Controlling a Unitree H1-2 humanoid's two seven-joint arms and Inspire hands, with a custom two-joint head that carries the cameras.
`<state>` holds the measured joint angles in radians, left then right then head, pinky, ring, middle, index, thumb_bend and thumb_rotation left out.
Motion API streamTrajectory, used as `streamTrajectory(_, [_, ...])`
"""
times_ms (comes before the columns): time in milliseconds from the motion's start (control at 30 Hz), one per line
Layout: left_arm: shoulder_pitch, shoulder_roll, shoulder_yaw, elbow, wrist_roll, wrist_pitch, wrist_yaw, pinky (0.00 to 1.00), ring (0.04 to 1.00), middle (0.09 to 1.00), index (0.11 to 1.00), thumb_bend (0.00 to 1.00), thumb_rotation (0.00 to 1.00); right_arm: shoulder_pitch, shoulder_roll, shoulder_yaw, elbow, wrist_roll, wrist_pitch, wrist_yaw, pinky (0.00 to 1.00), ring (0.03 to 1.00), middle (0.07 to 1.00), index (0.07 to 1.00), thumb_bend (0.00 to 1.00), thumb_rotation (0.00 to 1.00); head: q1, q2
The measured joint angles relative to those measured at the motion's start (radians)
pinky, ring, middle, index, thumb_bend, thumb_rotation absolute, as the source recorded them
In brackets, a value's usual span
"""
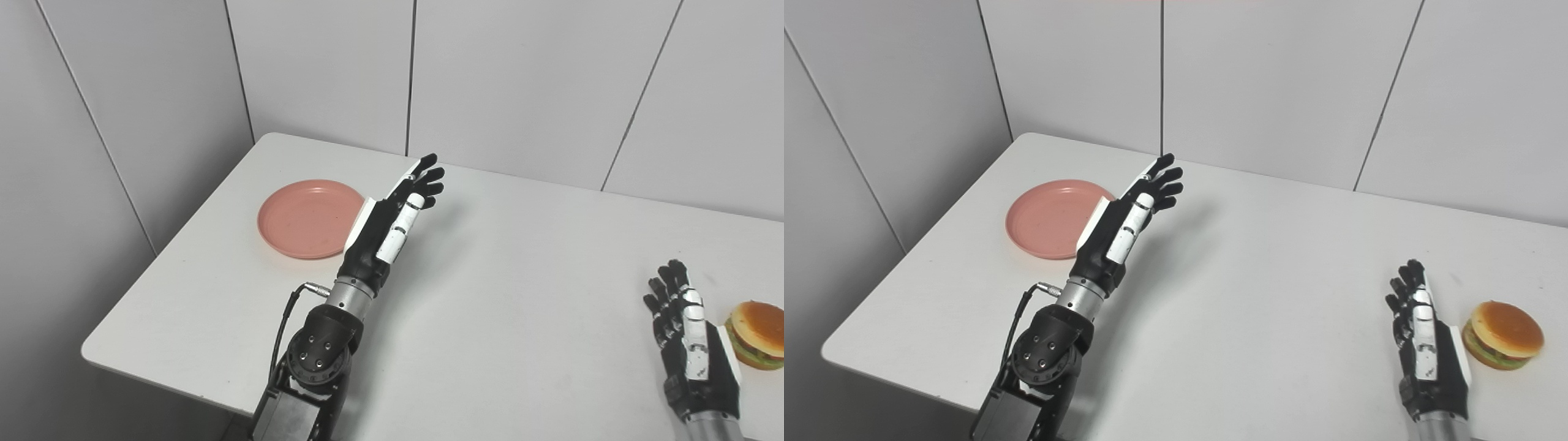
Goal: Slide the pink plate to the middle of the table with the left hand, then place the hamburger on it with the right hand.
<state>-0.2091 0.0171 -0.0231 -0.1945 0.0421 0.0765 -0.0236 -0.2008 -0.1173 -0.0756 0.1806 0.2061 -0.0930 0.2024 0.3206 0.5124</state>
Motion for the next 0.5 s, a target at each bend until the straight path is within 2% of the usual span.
streamTrajectory(233, [-0.076, 0.017, 0.078, -0.014, -0.041, 0.020, 0.006, 0.88, 0.885, 0.904, 0.899, 0.45, 1.00, -0.001, 0.001, 0.000, 0.001, -0.008, 0.000, 0.000, 1.00, 1.000, 1.000, 1.000, 0.32, 1.00, 0.003, 0.000])
streamTrajectory(400, [-0.122, 0.058, 0.139, 0.007, -0.054, 0.020, 0.016, 0.89, 0.892, 0.908, 0.898, 0.45, 1.00, -0.002, 0.001, 0.000, 0.002, -0.009, 0.000, 0.000, 1.00, 1.000, 1.000, 1.000, 0.32, 1.00, 0.003, -0.002])
streamTrajectory(500, [-0.147, 0.091, 0.191, 0.064, -0.078, 0.018, 0.023, 0.89, 0.899, 0.915, 0.904, 0.44, 1.00, -0.003, 0.001, -0.001, 0.003, -0.009, 0.000, 0.000, 1.00, 1.000, 1.000, 1.000, 0.32, 1.00, 0.005, -0.005])
